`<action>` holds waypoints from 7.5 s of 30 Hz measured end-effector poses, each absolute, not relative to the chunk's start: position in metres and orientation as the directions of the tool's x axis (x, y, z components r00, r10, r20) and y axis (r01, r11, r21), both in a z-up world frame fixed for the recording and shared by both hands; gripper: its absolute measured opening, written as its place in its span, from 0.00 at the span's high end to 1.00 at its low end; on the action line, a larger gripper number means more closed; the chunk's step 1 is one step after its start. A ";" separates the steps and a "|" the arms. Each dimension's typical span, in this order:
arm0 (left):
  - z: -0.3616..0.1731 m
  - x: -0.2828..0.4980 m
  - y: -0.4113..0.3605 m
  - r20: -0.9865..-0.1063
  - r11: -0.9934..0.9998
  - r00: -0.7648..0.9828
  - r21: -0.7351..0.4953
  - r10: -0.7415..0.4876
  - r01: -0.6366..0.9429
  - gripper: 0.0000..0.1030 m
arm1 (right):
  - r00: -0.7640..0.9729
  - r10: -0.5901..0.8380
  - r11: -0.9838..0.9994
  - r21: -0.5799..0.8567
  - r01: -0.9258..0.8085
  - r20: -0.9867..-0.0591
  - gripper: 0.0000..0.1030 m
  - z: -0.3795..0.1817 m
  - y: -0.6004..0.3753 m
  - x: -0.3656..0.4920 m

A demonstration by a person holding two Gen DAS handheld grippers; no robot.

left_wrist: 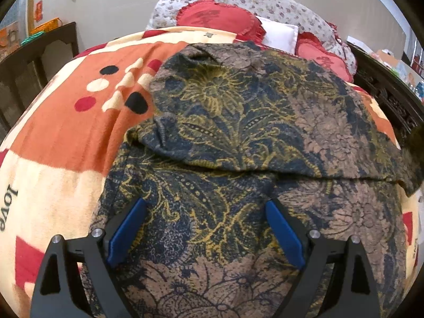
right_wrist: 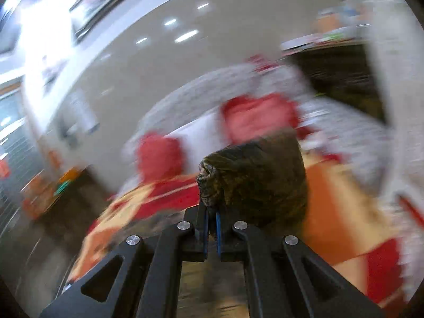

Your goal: Fold small clothes

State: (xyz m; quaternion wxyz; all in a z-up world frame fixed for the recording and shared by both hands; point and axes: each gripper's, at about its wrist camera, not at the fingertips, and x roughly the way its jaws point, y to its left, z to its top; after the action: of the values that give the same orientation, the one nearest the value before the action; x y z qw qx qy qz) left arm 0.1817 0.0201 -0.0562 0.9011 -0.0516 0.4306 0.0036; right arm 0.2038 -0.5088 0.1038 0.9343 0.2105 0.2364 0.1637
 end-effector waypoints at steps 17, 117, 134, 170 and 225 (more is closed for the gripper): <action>-0.020 0.267 -0.075 -0.706 0.809 0.396 -0.536 -0.587 0.241 0.32 | 0.653 0.513 0.854 0.408 -0.323 -0.558 0.94 -0.060 -0.331 0.206; -0.061 0.257 0.030 -0.745 0.999 0.666 0.018 0.039 -0.037 0.80 | 0.667 0.262 0.952 0.301 -0.058 -0.697 0.77 -0.077 -0.413 0.237; -0.061 0.258 0.034 -0.744 0.999 0.667 0.017 0.042 -0.044 0.80 | 0.576 0.067 0.998 0.041 -0.058 -0.815 0.61 -0.083 -0.422 0.227; -0.061 0.262 0.042 -0.747 0.997 0.664 -0.059 -0.017 -0.041 0.80 | 0.663 0.114 0.990 0.027 -0.140 -0.740 0.75 -0.040 -0.293 0.299; -0.070 -0.042 0.152 -0.658 0.708 0.286 -0.695 -0.697 0.125 0.87 | 0.707 0.116 0.993 0.102 -0.062 -0.697 0.57 -0.015 -0.410 -0.068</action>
State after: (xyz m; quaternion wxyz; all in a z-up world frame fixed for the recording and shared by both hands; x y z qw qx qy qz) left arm -0.0423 0.1521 -0.0695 0.7555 -0.2687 0.5321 -0.2718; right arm -0.0682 -0.4105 -0.0146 0.9233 0.0353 0.3794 0.0483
